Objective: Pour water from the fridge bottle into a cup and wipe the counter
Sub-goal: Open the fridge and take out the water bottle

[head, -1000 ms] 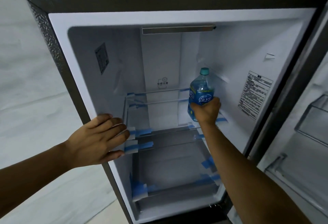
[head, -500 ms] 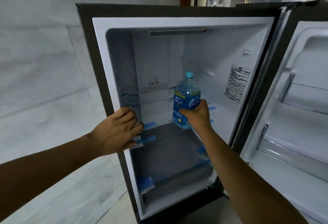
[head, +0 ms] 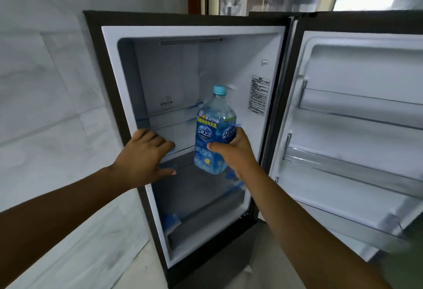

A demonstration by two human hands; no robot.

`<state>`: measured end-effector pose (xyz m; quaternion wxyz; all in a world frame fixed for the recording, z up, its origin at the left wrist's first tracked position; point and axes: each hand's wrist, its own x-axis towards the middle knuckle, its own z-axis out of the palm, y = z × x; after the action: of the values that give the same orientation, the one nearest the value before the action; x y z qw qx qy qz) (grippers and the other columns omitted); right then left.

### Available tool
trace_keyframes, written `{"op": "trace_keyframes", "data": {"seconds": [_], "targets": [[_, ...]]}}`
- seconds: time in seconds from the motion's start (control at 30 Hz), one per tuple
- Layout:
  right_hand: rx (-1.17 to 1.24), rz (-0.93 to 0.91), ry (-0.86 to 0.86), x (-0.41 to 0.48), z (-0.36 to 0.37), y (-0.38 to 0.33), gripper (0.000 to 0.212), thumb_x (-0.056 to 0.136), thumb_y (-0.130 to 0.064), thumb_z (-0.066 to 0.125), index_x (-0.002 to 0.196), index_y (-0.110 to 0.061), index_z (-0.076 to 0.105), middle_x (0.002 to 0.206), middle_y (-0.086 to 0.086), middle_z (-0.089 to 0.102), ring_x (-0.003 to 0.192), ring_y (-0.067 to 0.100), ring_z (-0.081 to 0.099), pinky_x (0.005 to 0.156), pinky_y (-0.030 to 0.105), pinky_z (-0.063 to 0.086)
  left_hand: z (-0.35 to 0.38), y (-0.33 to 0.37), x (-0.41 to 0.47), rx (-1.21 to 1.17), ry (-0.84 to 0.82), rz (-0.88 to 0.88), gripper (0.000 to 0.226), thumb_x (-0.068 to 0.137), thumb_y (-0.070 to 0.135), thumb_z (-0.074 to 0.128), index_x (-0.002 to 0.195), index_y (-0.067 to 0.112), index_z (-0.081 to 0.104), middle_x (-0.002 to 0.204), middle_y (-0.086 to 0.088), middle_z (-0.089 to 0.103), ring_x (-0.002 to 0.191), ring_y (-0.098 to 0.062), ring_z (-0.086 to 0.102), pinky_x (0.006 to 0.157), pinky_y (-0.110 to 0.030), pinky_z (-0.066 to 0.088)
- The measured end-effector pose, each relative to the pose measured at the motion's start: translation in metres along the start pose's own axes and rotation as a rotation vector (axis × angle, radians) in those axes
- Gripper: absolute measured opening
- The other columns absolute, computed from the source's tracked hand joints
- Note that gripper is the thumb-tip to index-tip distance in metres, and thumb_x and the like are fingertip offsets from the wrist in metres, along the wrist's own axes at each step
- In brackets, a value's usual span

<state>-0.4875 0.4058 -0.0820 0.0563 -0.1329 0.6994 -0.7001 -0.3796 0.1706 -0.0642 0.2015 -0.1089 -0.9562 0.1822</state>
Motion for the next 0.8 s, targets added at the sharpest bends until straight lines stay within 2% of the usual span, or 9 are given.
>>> {"op": "trace_keyframes", "data": {"seconds": [0.07, 0.13, 0.2, 0.27, 0.37, 0.5, 0.57, 0.67, 0.8], "targets": [[0.017, -0.022, -0.02, -0.016, -0.01, -0.007, 0.055, 0.071, 0.005, 0.083, 0.114, -0.012, 0.051, 0.103, -0.001, 0.069, 0.087, 0.007, 0.069, 0.064, 0.019, 0.057, -0.013, 0.024, 0.001, -0.311, 0.018, -0.14, 0.071, 0.078, 0.071, 0.06, 0.128, 0.02, 0.059, 0.119, -0.005, 0.068, 0.109, -0.027, 0.061, 0.095, -0.04, 0.045], [0.025, -0.031, -0.029, -0.03, -0.022, -0.013, 0.053, 0.072, 0.005, 0.082, 0.11, -0.016, 0.052, 0.103, -0.002, 0.069, 0.088, 0.008, 0.07, 0.067, 0.021, 0.059, -0.027, 0.052, 0.001, -0.617, 0.031, -0.255, 0.073, 0.08, 0.063, 0.069, 0.134, 0.018, 0.053, 0.13, -0.004, 0.062, 0.118, -0.022, 0.058, 0.096, -0.035, 0.048], [0.035, -0.036, -0.035, -0.046, -0.037, -0.017, 0.053, 0.071, 0.005, 0.083, 0.108, -0.018, 0.053, 0.105, 0.001, 0.07, 0.092, 0.015, 0.071, 0.075, 0.031, 0.061, -0.04, 0.081, 0.002, -0.845, 0.053, -0.334, 0.075, 0.074, 0.058, 0.071, 0.134, 0.017, 0.052, 0.129, 0.001, 0.06, 0.116, -0.013, 0.057, 0.093, -0.022, 0.048], [0.037, -0.041, -0.034, -0.062, -0.05, -0.021, 0.053, 0.071, 0.003, 0.084, 0.109, -0.018, 0.054, 0.106, 0.0, 0.07, 0.093, 0.016, 0.072, 0.074, 0.031, 0.061, -0.047, 0.109, 0.002, -1.053, 0.08, -0.422, 0.073, 0.07, 0.054, 0.072, 0.13, 0.016, 0.054, 0.124, 0.004, 0.061, 0.113, -0.009, 0.059, 0.087, -0.013, 0.048], [-0.007, -0.04, -0.046, -0.092, -0.08, -0.022, 0.059, 0.069, -0.009, 0.087, 0.116, -0.018, 0.054, 0.109, -0.002, 0.069, 0.095, 0.012, 0.071, 0.074, 0.029, 0.061, -0.056, 0.159, 0.002, -1.285, 0.146, -0.516, 0.062, 0.068, 0.044, 0.076, 0.121, 0.014, 0.059, 0.116, 0.001, 0.068, 0.109, -0.012, 0.065, 0.091, -0.026, 0.056], [-0.084, -0.035, -0.017, -0.135, -0.115, -0.017, 0.074, 0.05, -0.034, 0.088, 0.116, -0.025, 0.056, 0.111, -0.004, 0.07, 0.099, 0.015, 0.071, 0.084, 0.044, 0.062, -0.065, 0.217, -0.006, -1.44, 0.232, -0.58, 0.043, 0.07, 0.033, 0.08, 0.109, 0.024, 0.062, 0.106, 0.002, 0.072, 0.099, -0.012, 0.069, 0.087, -0.031, 0.059], [-0.091, -0.025, -0.004, -0.159, -0.132, -0.016, 0.073, 0.054, -0.03, 0.089, 0.118, -0.023, 0.056, 0.113, -0.005, 0.07, 0.1, 0.013, 0.071, 0.084, 0.042, 0.062, -0.069, 0.241, -0.014, -1.47, 0.234, -0.591, 0.04, 0.075, 0.025, 0.083, 0.109, 0.024, 0.062, 0.107, 0.0, 0.072, 0.1, -0.015, 0.069, 0.087, -0.033, 0.059], [-0.066, -0.008, 0.035, -0.196, -0.154, -0.016, 0.062, 0.066, -0.011, 0.09, 0.119, -0.019, 0.057, 0.111, -0.005, 0.071, 0.095, 0.01, 0.072, 0.08, 0.033, 0.062, -0.079, 0.27, -0.026, -1.502, 0.219, -0.58, 0.043, 0.076, 0.024, 0.084, 0.113, 0.021, 0.062, 0.108, 0.0, 0.07, 0.102, -0.017, 0.068, 0.086, -0.034, 0.059], [-0.096, 0.022, 0.131, -0.247, -0.176, -0.016, 0.061, 0.068, -0.012, 0.09, 0.119, -0.02, 0.057, 0.111, -0.009, 0.069, 0.097, 0.006, 0.07, 0.079, 0.028, 0.062, -0.1, 0.31, -0.041, -1.547, 0.203, -0.481, 0.037, 0.08, 0.003, 0.078, 0.111, 0.017, 0.062, 0.1, 0.004, 0.067, 0.09, 0.002, 0.067, 0.073, -0.017, 0.057]]}}
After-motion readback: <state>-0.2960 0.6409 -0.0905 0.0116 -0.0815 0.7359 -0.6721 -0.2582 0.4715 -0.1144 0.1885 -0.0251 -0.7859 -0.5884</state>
